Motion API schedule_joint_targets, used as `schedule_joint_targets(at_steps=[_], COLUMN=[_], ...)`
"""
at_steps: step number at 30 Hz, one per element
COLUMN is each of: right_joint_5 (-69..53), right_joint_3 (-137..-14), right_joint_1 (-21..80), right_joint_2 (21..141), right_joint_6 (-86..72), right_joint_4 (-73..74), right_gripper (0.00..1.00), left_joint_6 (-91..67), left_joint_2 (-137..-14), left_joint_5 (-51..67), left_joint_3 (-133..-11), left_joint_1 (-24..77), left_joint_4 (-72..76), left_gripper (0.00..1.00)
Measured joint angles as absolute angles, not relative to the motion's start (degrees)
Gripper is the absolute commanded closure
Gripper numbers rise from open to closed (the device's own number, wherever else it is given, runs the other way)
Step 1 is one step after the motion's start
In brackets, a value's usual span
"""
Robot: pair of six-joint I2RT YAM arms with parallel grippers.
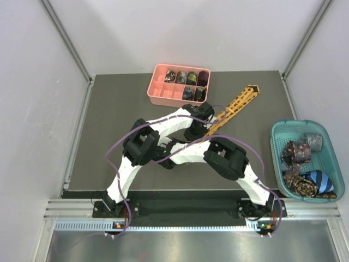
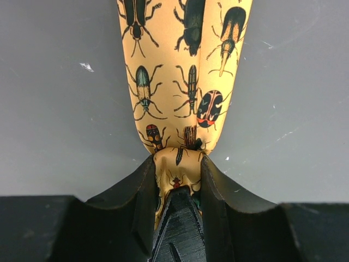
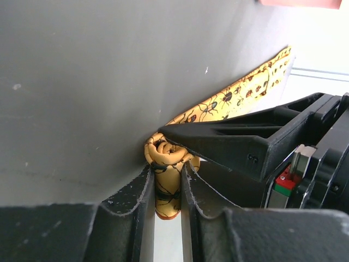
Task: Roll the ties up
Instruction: Roll the tie
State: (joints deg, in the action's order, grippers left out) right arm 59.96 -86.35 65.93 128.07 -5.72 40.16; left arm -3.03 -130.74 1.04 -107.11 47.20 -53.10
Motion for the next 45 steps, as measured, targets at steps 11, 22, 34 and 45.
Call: schedule_joint_targets(at_steps=[11,22,34,45], right_joint_5=[56.84,50.28,26.02,-0.23], right_joint_3=[-88.31,-84.93,-74.54,-67.2], right_joint_1=[64.99,63.72,58.35,47.11], right_joint_2=[128.11,123.7,109.03,102.89], right_joint_6=[-8.67,-7.53,-5.45,-6.35], right_joint_4=[43.92,40.25,30.65,21.32], right_gripper=[1.0,1.0,1.0,1.0], left_joint_6=[-4.29,-15.57,-32.21,-36.51], left_joint_2=[-127.72,-101.03,-85.52,-80.31], left_joint_5=[3.84,8.05,14.22,14.85], left_joint_3=[-103.7,-78.63,-55.68,-44.38], left_joint_1=[46.92,35.22,17.04,13.26], left_joint_4=[-50.37,-29.52,-8.49,-1.39], left_gripper=[0.23,0.01,0.01,0.01])
